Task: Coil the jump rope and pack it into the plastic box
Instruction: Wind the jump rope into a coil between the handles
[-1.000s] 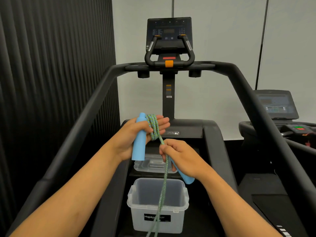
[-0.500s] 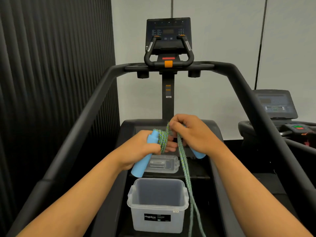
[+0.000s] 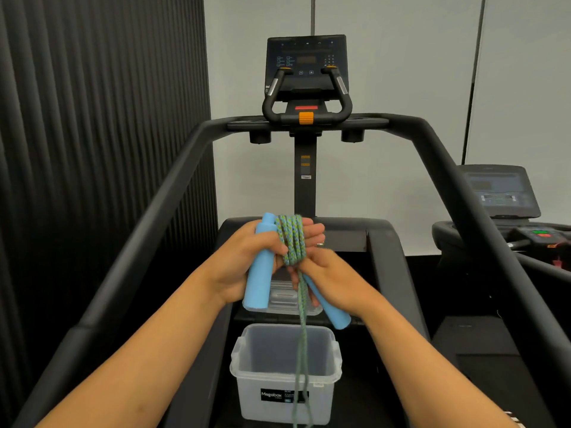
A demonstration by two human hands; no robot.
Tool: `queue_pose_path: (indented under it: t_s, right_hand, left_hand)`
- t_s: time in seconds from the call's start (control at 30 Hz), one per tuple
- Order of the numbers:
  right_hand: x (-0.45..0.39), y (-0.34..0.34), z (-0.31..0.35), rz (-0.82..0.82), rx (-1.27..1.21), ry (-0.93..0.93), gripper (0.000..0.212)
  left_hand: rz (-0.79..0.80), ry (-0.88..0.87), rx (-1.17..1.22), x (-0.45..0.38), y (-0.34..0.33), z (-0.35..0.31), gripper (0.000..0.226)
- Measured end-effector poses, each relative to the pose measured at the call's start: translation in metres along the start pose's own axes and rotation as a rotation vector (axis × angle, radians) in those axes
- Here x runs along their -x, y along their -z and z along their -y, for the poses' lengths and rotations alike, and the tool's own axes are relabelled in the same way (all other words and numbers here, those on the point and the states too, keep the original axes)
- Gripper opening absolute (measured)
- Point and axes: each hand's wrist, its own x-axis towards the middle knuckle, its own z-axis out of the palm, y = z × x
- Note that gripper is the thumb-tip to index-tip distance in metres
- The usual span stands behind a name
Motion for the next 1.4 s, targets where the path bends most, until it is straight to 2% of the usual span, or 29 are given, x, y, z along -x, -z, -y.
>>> queue_pose_path:
  t_s: [0.27, 0.43, 0.53, 0.67, 0.73, 0.83, 1.03, 1.1, 1.17, 1.2, 1.23, 1.27, 1.3, 1.4]
  right_hand:
    - [0.015, -0.019, 0.001, 0.091, 0.212, 0.05, 0.03]
    - [0.02, -0.008, 0.022, 0.053, 0.271, 0.132, 0.029]
    - [0.015, 0.002, 0.029, 0.014, 0.307, 0.175, 0.028]
    - [0.003, 0.019, 0.033, -0.058, 0.317, 0.186, 0.027]
    - [-0.002, 0.028, 0.035, -0.092, 0.34, 0.198, 0.025]
    - [-0.007, 0.038, 0.035, -0.105, 0.369, 0.206, 0.021]
    - [-0.018, 0.047, 0.026, -0.111, 0.232, 0.178, 0.022]
    - [-0.02, 0.046, 0.021, -0.117, 0.182, 0.16, 0.025]
    - [-0.022, 0.04, 0.012, -0.084, 0.074, 0.122, 0.025]
    - [-0.02, 0.034, 0.008, -0.052, 0.002, 0.094, 0.021]
    - [-0.018, 0.026, 0.004, -0.025, -0.03, 0.066, 0.022]
    - [-0.015, 0.019, 0.0, -0.015, -0.018, 0.051, 0.029]
    - [-0.011, 0.011, -0.001, -0.01, 0.011, 0.044, 0.033]
    - [0.0, -0.012, -0.004, 0.047, 0.027, 0.039, 0.033]
  left_hand:
    - [-0.138, -0.037, -0.023, -0.007, 0.018, -0.003, 0.06]
    - [-0.176, 0.013, -0.145, -0.005, 0.026, 0.005, 0.059]
    - [-0.195, 0.052, -0.307, -0.002, 0.026, 0.01, 0.055]
    - [-0.15, 0.107, -0.489, 0.005, 0.017, 0.011, 0.019]
    - [-0.107, 0.139, -0.522, 0.008, 0.016, 0.011, 0.017]
    - [-0.058, 0.139, -0.571, 0.01, 0.017, 0.007, 0.036]
    - [0.036, 0.17, -0.408, 0.013, 0.01, 0.005, 0.047]
    - [0.045, 0.185, -0.314, 0.012, 0.01, 0.007, 0.041]
    - [-0.009, 0.202, -0.193, 0.011, 0.01, 0.008, 0.024]
    - [-0.021, 0.182, -0.136, 0.009, 0.012, 0.007, 0.028]
    - [-0.03, 0.169, -0.095, 0.007, 0.014, 0.007, 0.058]
    - [-0.004, 0.161, -0.08, 0.005, 0.014, 0.005, 0.077]
    - [0.004, 0.13, -0.036, 0.003, 0.014, 0.005, 0.08]
    - [0.075, 0.076, 0.073, 0.0, 0.01, 0.003, 0.069]
